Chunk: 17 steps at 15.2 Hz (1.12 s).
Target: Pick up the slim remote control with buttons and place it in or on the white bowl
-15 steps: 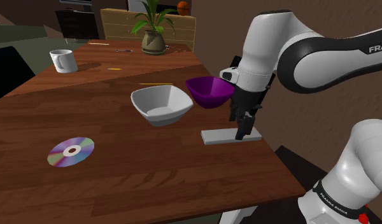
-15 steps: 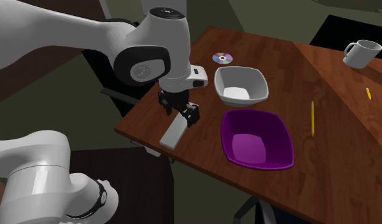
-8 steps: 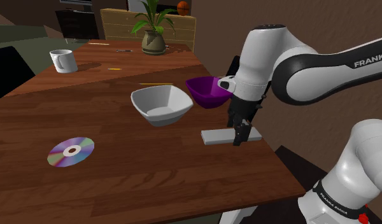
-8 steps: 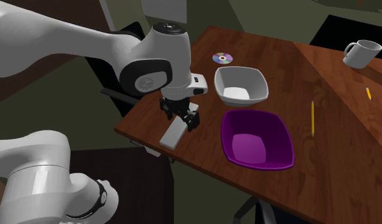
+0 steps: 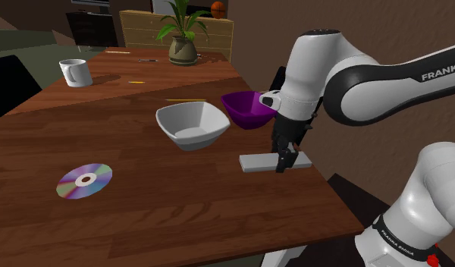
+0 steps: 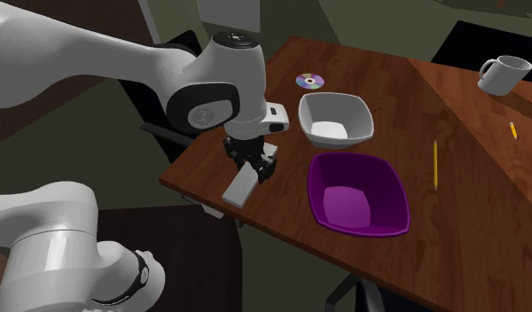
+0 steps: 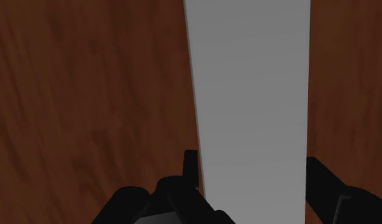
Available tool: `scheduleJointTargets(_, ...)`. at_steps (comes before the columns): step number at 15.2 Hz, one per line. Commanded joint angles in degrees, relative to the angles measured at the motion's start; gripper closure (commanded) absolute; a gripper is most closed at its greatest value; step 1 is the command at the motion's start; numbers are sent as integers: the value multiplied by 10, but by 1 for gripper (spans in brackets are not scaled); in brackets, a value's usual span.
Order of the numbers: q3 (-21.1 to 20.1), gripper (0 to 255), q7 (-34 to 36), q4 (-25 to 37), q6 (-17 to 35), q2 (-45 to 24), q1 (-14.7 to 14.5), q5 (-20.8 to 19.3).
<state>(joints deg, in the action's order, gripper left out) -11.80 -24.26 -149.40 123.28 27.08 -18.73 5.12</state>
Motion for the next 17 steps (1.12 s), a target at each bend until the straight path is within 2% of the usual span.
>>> scheduleJointTargets(1, 0, 255, 0, -1, 0, 0, 0, 0)
scheduleJointTargets(7, 0, 255, 0, 0, 0, 0, 0, 0)
scheduleJointTargets(17, 8, 255, -2, 56, -87, 30, 0, -2)
